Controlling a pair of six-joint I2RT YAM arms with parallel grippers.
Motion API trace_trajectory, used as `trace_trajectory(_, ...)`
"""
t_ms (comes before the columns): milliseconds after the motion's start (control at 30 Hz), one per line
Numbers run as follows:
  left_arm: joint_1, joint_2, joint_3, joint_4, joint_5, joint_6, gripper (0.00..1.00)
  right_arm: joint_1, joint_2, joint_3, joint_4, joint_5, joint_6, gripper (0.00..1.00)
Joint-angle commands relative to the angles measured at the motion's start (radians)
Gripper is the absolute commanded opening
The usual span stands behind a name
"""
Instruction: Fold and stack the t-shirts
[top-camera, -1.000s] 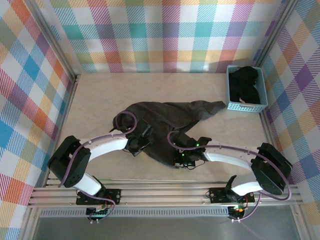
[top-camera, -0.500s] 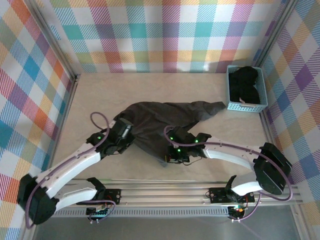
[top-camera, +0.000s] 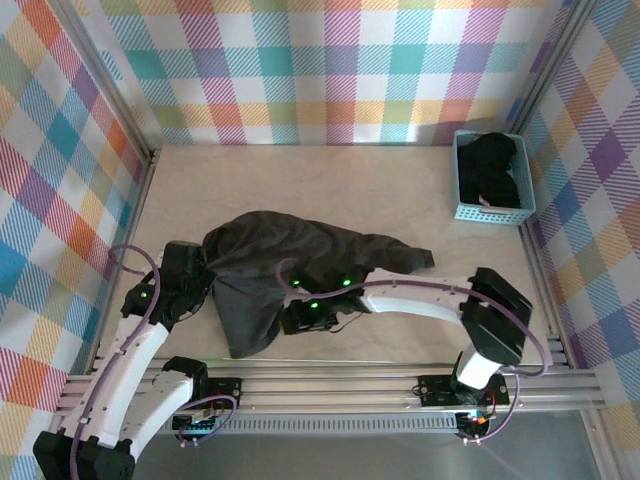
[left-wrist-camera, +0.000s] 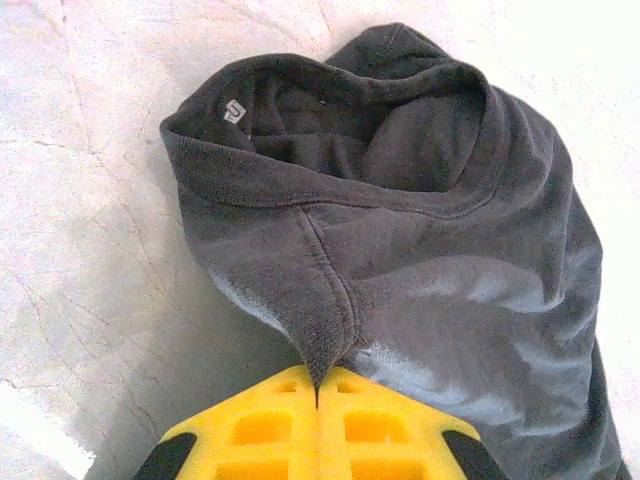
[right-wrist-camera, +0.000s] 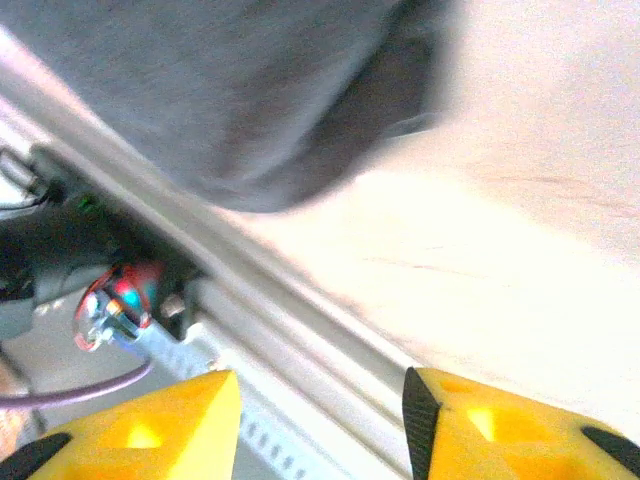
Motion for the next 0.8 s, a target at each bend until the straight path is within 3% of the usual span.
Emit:
trace_trajectory(0, 0.016, 0.031, 0.006, 0.054, 0.072, 0.067, 0.0, -0.2, -0.217, -0.142, -0.096, 0.167, -0.008, 0.52)
trace_trajectory(167, 0.017, 0.06, 0.054, 0.081, 0.097, 0.099, 0.0, -0.591, -0.413, -0.329, -0.155, 0.261, -0.089, 0.61)
trace_trajectory(333, 0.02, 0.078, 0.098, 0.087, 0.116, 0.119, 0.0, -0.902, -0.392, -0.415, -0.054, 0.155, -0.131, 0.59)
trace_trajectory(467, 0.022, 0.099, 0.116, 0.1, 0.138, 0.126, 0.0, -0.964, -0.254, -0.409, 0.025, 0.108, -0.133, 0.54)
trace_trajectory(667, 0.032, 0.121, 0.147, 0.11, 0.155, 0.144, 0.0, -0.987, -0.128, -0.341, 0.142, 0.109, -0.191, 0.33)
trace_trajectory(767, 0.04, 0.129, 0.17, 0.108, 0.161, 0.153, 0.0, -0.988, -0.104, -0.277, 0.147, 0.109, -0.232, 0.31)
